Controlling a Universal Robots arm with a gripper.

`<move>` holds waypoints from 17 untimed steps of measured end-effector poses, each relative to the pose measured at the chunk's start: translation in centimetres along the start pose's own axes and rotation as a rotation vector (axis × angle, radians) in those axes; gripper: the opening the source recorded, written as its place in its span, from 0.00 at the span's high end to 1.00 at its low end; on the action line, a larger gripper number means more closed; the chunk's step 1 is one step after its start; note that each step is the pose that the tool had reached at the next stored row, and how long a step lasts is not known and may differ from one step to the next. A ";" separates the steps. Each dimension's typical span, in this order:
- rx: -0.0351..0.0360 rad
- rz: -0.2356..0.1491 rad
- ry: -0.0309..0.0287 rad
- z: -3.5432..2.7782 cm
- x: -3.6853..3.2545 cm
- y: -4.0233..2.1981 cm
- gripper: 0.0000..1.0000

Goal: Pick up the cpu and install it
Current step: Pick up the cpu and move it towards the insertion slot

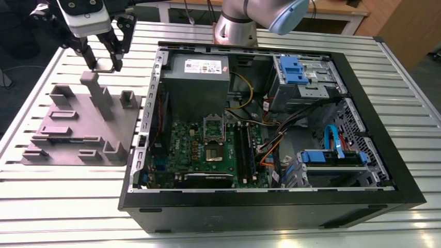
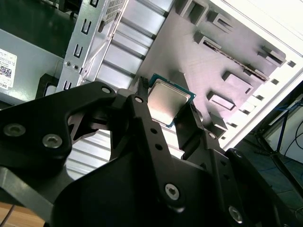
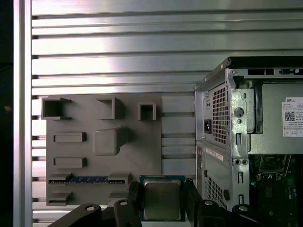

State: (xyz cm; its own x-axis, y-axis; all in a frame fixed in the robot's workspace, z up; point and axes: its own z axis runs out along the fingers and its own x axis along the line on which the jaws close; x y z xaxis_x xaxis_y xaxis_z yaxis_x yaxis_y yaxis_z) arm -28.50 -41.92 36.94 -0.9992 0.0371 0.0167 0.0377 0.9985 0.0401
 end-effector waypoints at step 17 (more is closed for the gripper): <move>0.0000 0.000 0.0000 0.00 -0.36 0.01 0.53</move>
State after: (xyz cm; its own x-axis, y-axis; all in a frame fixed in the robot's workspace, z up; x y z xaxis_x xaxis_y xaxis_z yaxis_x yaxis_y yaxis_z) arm -28.14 -41.92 36.94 -0.9992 0.0371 0.0167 0.0378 0.9985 0.0402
